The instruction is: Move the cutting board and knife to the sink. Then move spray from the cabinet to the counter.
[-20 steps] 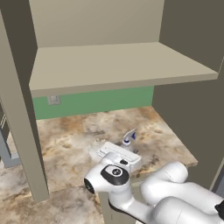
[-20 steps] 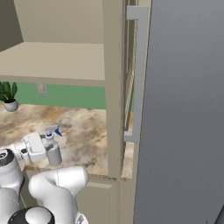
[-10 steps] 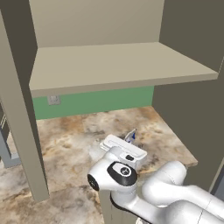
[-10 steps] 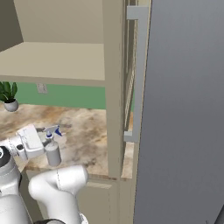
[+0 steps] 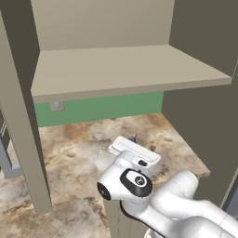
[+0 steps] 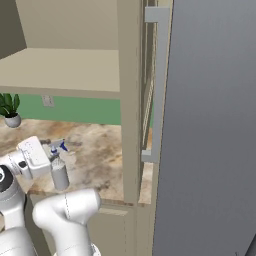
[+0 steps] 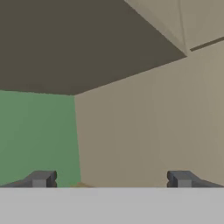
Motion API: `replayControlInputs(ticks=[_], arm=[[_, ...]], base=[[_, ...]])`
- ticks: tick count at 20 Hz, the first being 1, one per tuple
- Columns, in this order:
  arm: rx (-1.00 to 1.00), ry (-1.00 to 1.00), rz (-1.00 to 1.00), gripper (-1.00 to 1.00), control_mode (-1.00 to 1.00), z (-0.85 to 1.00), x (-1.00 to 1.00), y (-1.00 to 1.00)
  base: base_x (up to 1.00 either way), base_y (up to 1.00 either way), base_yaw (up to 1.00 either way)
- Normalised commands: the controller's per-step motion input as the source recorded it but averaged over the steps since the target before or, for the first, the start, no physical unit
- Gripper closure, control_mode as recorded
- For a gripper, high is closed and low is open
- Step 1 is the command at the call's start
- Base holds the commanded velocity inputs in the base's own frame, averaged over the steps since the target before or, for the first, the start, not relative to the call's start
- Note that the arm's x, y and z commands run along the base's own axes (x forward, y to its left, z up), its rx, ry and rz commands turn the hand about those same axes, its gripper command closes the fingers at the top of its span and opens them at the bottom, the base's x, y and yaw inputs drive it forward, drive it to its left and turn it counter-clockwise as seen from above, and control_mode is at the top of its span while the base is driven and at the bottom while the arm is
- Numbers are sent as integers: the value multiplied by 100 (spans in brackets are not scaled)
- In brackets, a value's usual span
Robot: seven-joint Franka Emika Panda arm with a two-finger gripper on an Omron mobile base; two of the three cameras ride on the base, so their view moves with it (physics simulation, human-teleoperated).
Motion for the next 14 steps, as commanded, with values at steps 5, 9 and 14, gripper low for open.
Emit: replayControlInputs(ticks=[5, 9, 14], arm=[[0, -14, 0, -100, -100, 33, -15, 0], [0, -16, 0, -100, -100, 36, -30, 0], [4, -14, 0, -100, -100, 56, -60, -2]], base=[[0, 0, 0], [0, 0, 0], [0, 0, 0]])
